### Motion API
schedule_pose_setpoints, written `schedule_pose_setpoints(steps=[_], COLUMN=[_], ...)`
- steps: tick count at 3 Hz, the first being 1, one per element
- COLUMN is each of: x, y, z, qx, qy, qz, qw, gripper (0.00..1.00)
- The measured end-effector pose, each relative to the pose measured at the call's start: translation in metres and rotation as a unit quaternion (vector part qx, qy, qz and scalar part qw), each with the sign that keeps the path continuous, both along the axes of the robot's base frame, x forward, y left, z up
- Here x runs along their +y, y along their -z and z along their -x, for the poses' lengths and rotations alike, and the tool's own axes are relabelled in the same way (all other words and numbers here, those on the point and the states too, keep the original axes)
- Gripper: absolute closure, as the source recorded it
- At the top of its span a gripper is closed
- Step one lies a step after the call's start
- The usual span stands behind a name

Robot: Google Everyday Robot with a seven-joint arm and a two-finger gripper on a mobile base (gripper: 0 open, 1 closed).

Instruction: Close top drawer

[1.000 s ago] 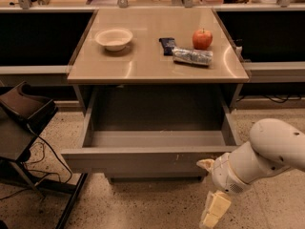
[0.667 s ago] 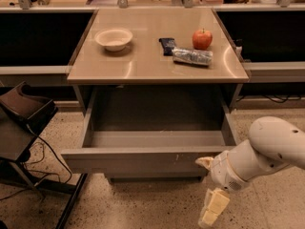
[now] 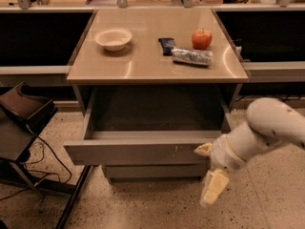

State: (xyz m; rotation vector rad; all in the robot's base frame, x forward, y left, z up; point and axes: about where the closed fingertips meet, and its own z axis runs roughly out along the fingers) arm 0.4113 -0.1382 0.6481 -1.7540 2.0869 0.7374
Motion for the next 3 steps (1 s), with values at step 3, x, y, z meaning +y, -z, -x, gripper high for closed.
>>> schedule_pose_setpoints(steps=[3], x=[0.024], y=[-0.031], z=[-0.075], qx=[0.006], qy=[-0.009], qz=[-0.02], qw=[0.9997], gripper=[0.0])
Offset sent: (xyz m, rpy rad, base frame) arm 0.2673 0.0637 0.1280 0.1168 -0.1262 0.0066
